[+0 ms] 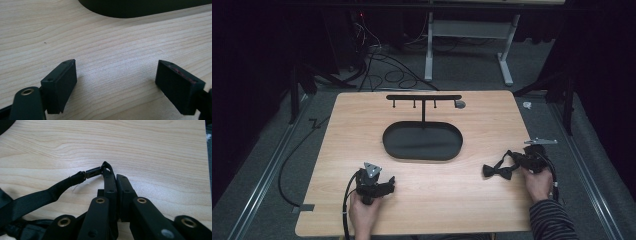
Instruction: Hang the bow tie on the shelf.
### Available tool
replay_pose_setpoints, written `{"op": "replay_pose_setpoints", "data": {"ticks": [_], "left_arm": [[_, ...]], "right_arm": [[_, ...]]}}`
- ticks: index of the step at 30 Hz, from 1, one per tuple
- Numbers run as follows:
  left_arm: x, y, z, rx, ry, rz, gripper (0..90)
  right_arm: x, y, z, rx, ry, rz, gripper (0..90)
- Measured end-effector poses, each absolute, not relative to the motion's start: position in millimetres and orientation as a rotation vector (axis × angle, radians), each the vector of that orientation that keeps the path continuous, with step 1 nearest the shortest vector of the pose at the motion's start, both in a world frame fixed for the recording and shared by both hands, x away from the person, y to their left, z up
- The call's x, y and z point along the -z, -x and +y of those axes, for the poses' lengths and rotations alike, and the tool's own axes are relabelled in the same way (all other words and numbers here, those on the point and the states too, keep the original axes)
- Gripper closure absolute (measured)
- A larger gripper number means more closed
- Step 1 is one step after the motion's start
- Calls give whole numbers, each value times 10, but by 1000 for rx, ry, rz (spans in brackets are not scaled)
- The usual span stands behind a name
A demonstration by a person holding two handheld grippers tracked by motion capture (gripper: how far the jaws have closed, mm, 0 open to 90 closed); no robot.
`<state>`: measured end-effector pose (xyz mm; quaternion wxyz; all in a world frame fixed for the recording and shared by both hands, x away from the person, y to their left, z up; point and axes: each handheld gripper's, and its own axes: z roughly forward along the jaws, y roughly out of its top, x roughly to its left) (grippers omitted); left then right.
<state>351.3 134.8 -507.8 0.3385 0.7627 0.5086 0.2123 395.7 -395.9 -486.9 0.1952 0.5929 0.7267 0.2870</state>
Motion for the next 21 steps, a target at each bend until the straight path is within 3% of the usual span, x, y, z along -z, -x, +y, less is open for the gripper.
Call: {"op": "replay_pose_setpoints", "data": {"ticks": [21], "left_arm": [[5077,-3514,1349,-552,-1990,1324,177]], "right_arm": [[4181,-3806,-3566,-1063,-1341,2053,899]]}}
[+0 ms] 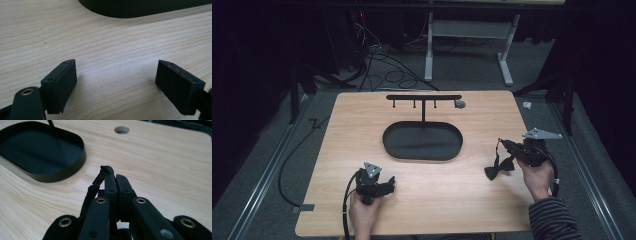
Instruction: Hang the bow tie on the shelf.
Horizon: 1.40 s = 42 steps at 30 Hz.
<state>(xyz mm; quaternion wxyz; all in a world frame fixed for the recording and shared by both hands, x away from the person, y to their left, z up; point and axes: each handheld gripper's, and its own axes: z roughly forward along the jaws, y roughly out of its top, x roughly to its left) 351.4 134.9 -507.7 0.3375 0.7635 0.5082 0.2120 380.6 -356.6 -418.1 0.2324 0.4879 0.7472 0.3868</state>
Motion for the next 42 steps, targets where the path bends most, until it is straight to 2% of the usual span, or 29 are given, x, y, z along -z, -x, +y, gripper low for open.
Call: {"op": "replay_pose_setpoints", "data": {"ticks": [9,42], "left_arm": [[5078,-3514,1349,-554,-1988,1324,177],[5076,-3524,1350,-555,-1985,1332,178]], "right_arm": [[3926,-3812,-3396,-1104,-1241,2066,899],[3605,-4026,-3027,-1209,-1122,2145,898]]}}
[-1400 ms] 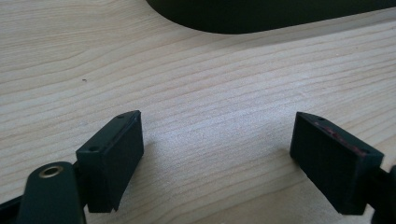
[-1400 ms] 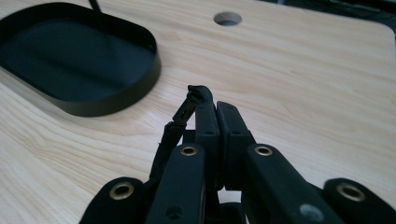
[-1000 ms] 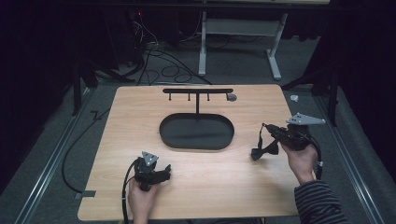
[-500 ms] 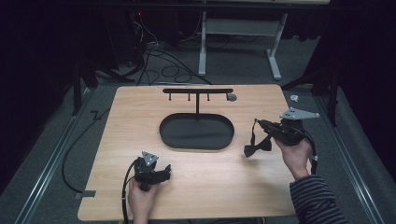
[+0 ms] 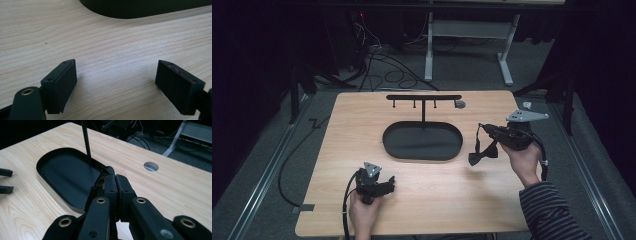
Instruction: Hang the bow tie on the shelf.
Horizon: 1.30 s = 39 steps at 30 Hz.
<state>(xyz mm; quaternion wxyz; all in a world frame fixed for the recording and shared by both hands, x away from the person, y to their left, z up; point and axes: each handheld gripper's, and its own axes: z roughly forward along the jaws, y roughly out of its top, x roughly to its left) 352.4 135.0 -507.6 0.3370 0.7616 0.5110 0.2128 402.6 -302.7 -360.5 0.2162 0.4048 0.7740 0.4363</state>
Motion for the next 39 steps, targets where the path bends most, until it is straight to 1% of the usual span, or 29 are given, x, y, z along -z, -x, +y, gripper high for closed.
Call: {"op": "replay_pose_setpoints", "data": {"ticks": [9,15,26,39], "left_arm": [[5077,-3524,1351,-554,-1985,1331,178],[5076,-3524,1351,-554,-1986,1331,177],[5076,-3522,1353,-554,-1988,1330,177],[5078,-3522,1351,-557,-1982,1334,178]], "right_arm": [[3468,-4090,-2893,-1211,-1066,2158,898],[3478,-4208,-2753,-1221,-1045,2172,898],[3386,-4502,-2457,-1215,-1013,2190,898],[3324,-4785,-2244,-1148,-1017,2184,895]]}}
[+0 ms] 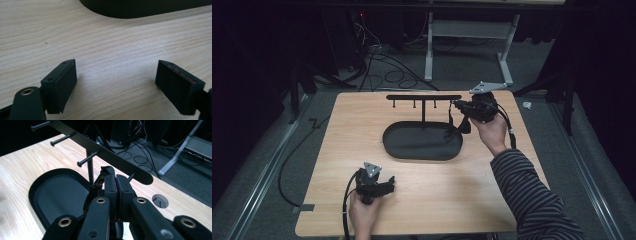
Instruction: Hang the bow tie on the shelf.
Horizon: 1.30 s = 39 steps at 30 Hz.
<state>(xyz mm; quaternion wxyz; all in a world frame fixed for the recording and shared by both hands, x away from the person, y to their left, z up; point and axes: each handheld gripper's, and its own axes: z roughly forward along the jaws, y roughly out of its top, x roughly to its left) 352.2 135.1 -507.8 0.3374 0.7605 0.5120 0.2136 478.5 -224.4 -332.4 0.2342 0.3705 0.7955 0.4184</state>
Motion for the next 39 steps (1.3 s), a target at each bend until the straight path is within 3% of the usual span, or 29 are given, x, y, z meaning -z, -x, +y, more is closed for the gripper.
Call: {"op": "replay_pose_setpoints", "data": {"ticks": [17,23,39], "left_arm": [[5078,-3523,1351,-557,-1985,1334,178],[5078,-3523,1352,-557,-1985,1334,178],[5079,-3519,1351,-558,-1983,1333,177]], "right_arm": [[3392,-5029,-2185,-1071,-1083,2154,878],[3421,-5068,-2224,-1064,-1115,2159,830],[3345,-4965,-2312,-1109,-1108,2150,777]]}}
